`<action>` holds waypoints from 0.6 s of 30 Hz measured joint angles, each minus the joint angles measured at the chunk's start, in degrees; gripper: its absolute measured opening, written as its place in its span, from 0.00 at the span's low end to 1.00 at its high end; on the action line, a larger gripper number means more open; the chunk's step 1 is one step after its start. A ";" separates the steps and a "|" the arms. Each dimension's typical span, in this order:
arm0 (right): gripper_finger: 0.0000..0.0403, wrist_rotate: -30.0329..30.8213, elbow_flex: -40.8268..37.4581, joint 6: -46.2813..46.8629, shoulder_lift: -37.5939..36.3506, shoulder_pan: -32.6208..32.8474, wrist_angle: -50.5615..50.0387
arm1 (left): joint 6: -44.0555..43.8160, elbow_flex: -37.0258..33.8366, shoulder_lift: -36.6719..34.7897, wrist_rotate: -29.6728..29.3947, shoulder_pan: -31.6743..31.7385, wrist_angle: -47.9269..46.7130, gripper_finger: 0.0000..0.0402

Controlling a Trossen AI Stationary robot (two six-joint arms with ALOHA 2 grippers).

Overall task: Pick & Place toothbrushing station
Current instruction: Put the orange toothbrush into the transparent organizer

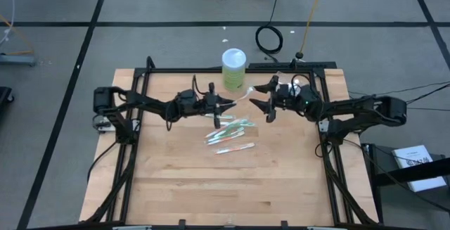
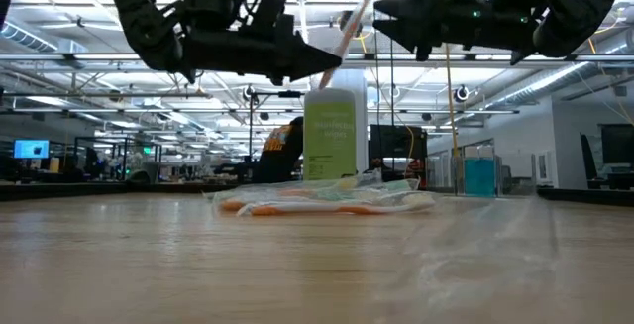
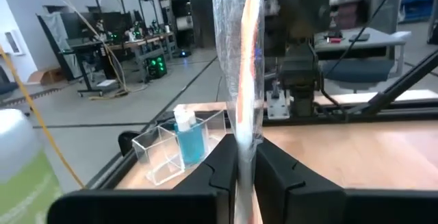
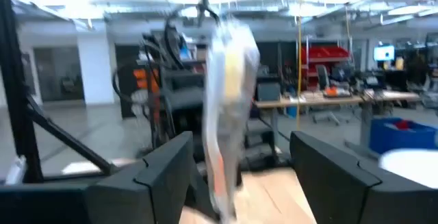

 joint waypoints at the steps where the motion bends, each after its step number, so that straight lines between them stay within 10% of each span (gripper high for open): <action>1: 0.59 0.00 0.00 0.64 0.37 0.36 1.41 | 0.08 0.38 0.65 0.01 -0.03 0.04 0.08; 18: 0.36 0.06 0.03 1.81 2.13 1.51 4.80 | -0.02 5.93 6.72 1.34 -0.06 -0.72 0.08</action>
